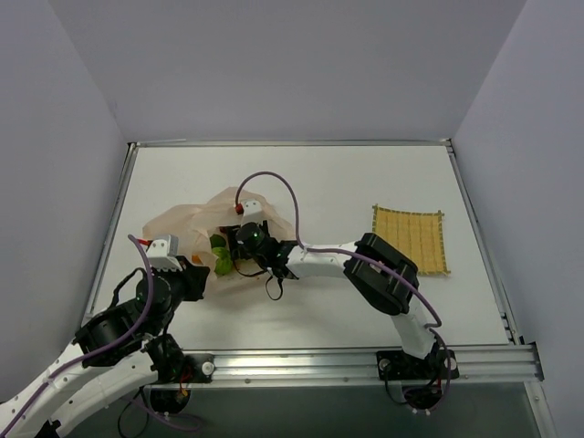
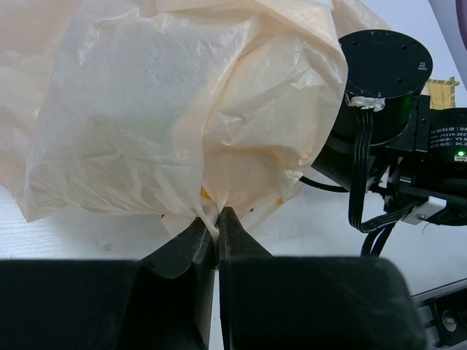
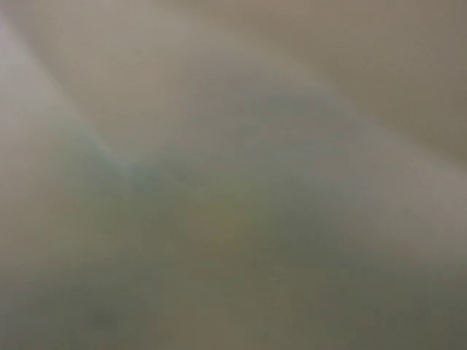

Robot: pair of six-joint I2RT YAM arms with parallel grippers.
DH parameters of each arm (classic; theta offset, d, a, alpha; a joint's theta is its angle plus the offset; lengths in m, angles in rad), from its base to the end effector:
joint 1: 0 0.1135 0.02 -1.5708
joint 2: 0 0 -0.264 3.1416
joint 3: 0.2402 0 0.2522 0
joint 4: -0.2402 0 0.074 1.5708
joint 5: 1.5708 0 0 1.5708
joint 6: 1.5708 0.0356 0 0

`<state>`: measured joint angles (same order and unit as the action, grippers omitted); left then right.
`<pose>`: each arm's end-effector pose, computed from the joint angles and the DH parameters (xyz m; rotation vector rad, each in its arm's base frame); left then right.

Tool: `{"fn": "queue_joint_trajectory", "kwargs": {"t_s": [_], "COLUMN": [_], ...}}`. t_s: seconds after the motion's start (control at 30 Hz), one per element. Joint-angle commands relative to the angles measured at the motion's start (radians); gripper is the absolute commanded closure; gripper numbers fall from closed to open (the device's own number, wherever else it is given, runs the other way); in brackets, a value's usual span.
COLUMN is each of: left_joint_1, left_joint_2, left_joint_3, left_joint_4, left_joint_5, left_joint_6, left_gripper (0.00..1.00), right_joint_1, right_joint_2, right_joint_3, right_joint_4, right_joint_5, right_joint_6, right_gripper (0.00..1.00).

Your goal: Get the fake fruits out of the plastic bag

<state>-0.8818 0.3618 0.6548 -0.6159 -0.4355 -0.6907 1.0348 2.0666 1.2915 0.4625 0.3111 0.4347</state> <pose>0.0695 -0.0607 0.3014 -0.1196 1.9142 -0.6689 0.2470 0.3944 0.1840 -0.3580 1.8980 0.7129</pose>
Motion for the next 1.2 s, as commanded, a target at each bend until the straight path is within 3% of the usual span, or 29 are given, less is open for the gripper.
{"fn": "queue_joint_trajectory", "kwargs": {"t_s": [0.0,0.2,0.7,1.0,1.17], "left_joint_1": [-0.003,-0.003,-0.003,-0.003,-0.003], "left_joint_2": [-0.004,-0.003,0.02,0.029,0.035], "left_joint_3": [0.017,0.012,0.023,0.028,0.037], "left_joint_4": [-0.002,-0.001,0.042,0.041,0.042], "left_joint_5": [-0.011,-0.019,-0.035,-0.037,-0.046], "left_joint_6": [-0.007,-0.01,0.013,0.014,0.034], "left_gripper": [0.98,0.98,0.98,0.98,0.98], "right_joint_1": [0.002,0.044,0.13,0.122,0.047], "right_joint_2": [-0.023,-0.169,-0.563,-0.816,-1.0], "right_joint_3": [0.023,-0.073,-0.268,-0.313,-0.374], "right_joint_4": [-0.001,0.031,0.027,-0.001,-0.071], "right_joint_5": [0.023,0.045,0.008,-0.033,0.022], "right_joint_6": [-0.017,-0.042,-0.028,-0.033,-0.039], "right_gripper": [0.72,0.77,0.78,0.78,0.79]}}
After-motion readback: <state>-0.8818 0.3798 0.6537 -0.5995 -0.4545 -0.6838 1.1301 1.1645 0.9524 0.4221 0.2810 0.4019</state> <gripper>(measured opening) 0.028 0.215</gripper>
